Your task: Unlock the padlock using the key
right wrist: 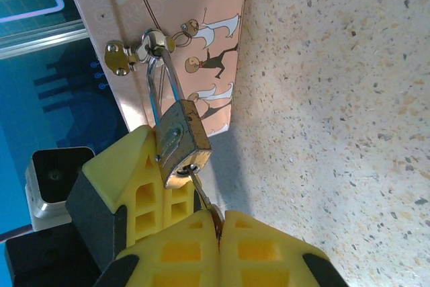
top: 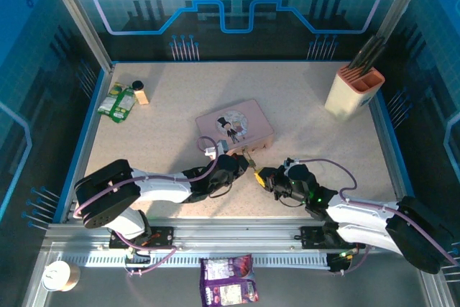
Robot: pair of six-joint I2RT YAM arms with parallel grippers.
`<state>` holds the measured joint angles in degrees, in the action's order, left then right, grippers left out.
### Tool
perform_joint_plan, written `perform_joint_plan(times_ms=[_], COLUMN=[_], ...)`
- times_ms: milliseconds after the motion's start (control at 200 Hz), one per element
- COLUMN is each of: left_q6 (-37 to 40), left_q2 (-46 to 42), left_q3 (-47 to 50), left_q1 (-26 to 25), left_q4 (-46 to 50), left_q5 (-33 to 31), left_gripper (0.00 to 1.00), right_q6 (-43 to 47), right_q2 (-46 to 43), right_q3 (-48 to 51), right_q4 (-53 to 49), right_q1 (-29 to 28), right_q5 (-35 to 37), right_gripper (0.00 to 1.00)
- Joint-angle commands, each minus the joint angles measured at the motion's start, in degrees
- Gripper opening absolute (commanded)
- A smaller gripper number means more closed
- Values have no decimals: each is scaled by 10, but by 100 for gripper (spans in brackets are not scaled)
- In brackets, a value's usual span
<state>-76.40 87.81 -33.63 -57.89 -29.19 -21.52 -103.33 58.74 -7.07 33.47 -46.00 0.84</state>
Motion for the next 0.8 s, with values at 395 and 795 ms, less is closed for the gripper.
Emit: perform_joint_plan(times_ms=[395, 795], left_q6=[22, 22], left_q2=[5, 13], left_q3=[2, -6], left_q1=[-39, -48], left_q4=[-69, -71], left_q5=[40, 45], left_gripper=[0, 0], right_q6=[-33, -41], right_q2=[38, 38], right_q3=[-4, -5], right_q4=[114, 118], right_q1=[23, 22], right_q5=[9, 13], right_gripper=[0, 0])
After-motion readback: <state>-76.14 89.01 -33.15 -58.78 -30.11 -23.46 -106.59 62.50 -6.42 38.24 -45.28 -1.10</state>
